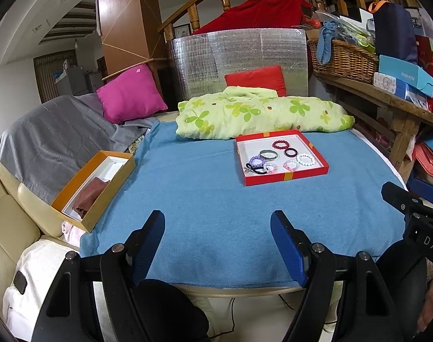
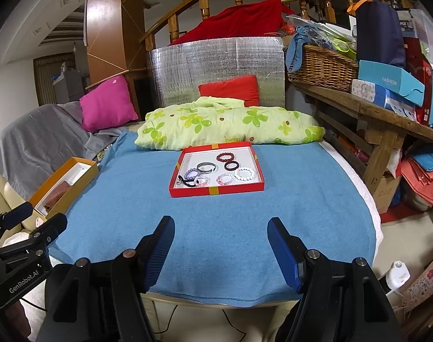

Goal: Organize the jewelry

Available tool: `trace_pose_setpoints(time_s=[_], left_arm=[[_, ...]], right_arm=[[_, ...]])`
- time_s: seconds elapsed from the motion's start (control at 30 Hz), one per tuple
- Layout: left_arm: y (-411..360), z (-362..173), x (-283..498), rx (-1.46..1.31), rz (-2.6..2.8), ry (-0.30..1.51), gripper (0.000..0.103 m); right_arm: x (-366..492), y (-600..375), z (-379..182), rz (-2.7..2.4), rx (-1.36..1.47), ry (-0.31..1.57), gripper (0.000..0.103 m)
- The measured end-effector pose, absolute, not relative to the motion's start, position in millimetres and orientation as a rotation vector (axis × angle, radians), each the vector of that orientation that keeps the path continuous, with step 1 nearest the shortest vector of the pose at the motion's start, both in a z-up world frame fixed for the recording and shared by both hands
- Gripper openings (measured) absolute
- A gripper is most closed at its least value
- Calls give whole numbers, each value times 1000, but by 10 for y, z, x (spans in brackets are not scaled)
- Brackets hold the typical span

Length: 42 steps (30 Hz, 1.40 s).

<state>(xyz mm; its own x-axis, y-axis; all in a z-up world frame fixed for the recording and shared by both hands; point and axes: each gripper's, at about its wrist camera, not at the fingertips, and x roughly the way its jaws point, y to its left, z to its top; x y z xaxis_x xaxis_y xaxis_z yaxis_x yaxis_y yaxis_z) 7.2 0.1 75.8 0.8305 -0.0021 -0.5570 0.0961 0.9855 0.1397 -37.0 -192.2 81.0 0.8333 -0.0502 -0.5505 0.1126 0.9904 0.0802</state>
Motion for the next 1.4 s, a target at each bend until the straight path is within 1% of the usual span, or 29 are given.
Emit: trace_pose_setpoints(time_s=[1.4], left_arm=[[41,740,93,160,-46,592,77]], right_arm=[[-321,-1881,806,-81,110,588,71]])
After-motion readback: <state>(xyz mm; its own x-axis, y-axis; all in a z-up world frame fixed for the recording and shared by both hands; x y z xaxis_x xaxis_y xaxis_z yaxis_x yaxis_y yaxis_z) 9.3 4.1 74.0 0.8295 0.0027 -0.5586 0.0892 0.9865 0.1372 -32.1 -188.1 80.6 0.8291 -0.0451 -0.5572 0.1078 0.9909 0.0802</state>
